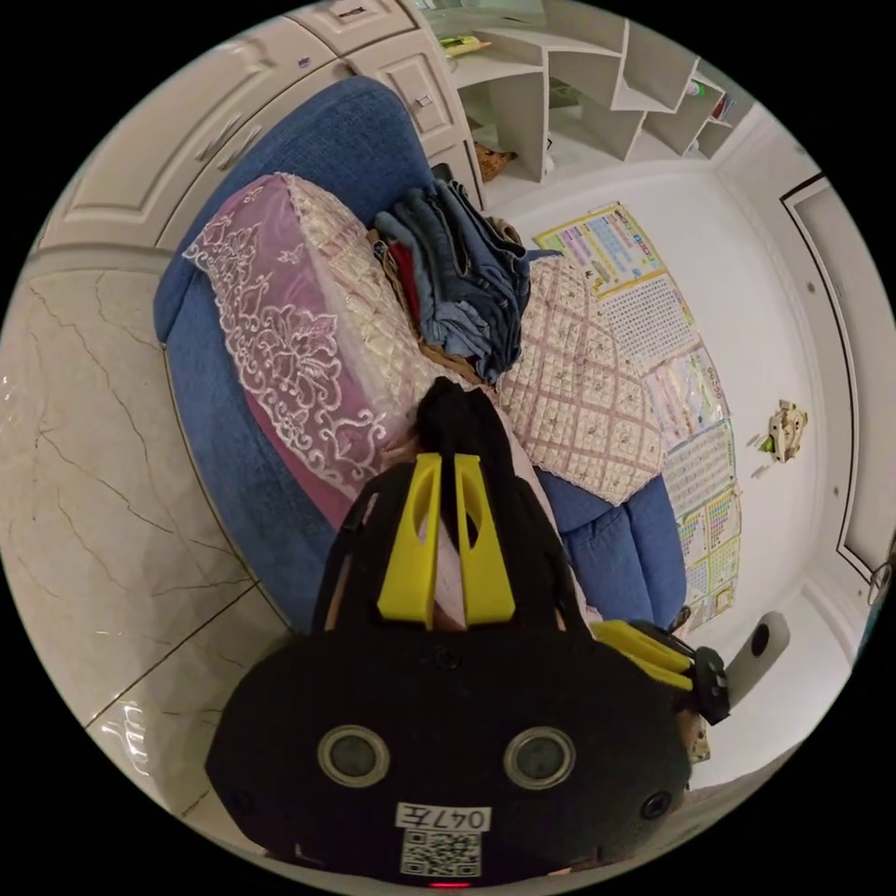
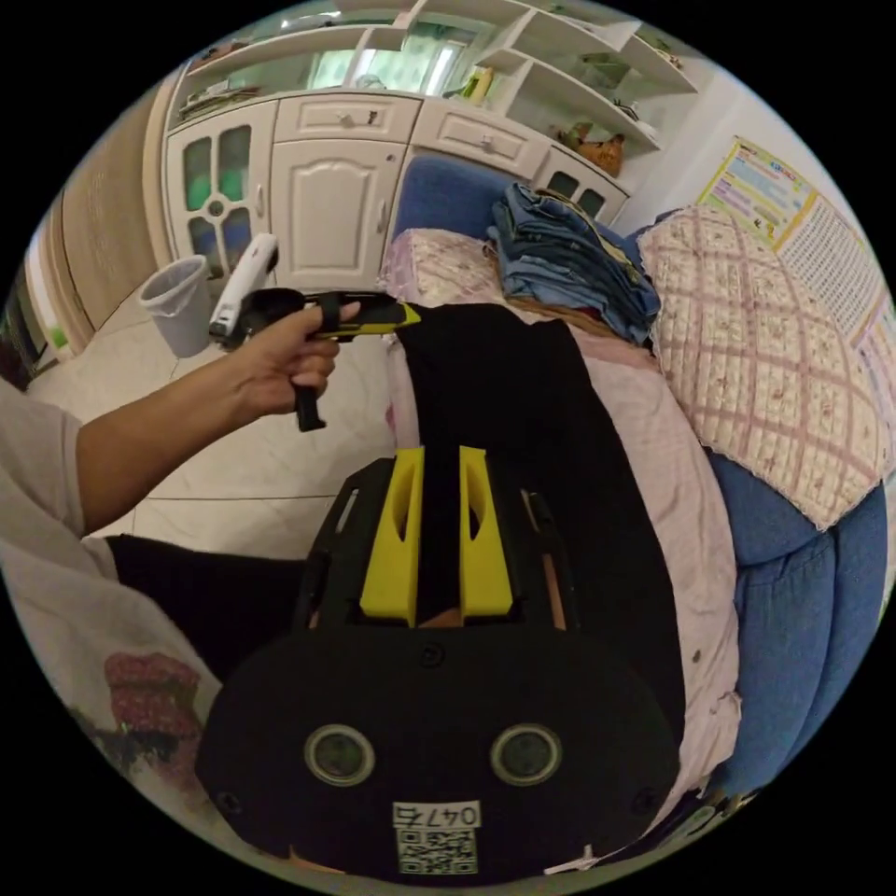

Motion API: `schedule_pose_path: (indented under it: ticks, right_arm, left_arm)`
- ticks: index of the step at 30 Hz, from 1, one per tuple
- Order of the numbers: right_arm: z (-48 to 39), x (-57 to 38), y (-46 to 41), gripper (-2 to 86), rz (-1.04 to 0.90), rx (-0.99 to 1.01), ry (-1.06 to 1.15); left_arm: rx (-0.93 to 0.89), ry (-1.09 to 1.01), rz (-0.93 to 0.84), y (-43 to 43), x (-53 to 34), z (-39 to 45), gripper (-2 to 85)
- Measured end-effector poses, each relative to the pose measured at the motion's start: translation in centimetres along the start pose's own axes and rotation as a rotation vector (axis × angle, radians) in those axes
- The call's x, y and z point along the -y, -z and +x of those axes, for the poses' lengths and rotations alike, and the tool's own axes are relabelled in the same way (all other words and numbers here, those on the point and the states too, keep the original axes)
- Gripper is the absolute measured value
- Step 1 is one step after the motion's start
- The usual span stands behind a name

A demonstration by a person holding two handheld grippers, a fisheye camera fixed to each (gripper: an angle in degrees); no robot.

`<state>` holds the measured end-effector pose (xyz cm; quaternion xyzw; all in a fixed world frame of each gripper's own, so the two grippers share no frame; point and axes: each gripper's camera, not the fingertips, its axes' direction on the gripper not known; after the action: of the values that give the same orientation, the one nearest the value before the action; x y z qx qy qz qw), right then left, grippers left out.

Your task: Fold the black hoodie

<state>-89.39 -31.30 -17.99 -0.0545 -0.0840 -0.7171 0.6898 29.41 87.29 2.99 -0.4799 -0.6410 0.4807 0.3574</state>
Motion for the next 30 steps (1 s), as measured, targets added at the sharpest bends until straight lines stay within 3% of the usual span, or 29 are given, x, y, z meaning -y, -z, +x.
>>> schedule_pose_path:
  ticks: [5,12,17,21,28,30]
  right_arm:
    - [3.0,4.3,-5.1,4.2,-0.223,0.163,0.095]
    - [20.3,12.0,-1.3,2.6,0.017,0.332,-0.064]
    - [33.1,21.2,-8.0,3.9,0.048,0.424,-0.166]
    - [38.0,25.7,-13.7,5.6,-0.002,0.575,-0.203]
    - [40.3,29.6,-21.4,5.6,-0.243,0.469,-0.125]
    - [40.7,29.8,-21.6,1.8,-0.21,0.473,-0.099]
  left_arm:
    - [-0.046,0.026,0.02,2.5,0.1,-0.1,-0.7]
    - [-0.088,0.065,0.04,4.9,-1.8,-1.7,-0.8]
    - [-0.184,0.094,0.047,5.6,-4.3,-4.2,-0.8]
    - [-0.243,0.095,0.053,5.3,-6.7,-5.8,-0.8]
    - [-0.245,0.066,0.046,4.2,-13.8,-8.8,-0.8]
    - [-0.242,0.048,0.046,3.8,-16.0,-9.5,-0.8]
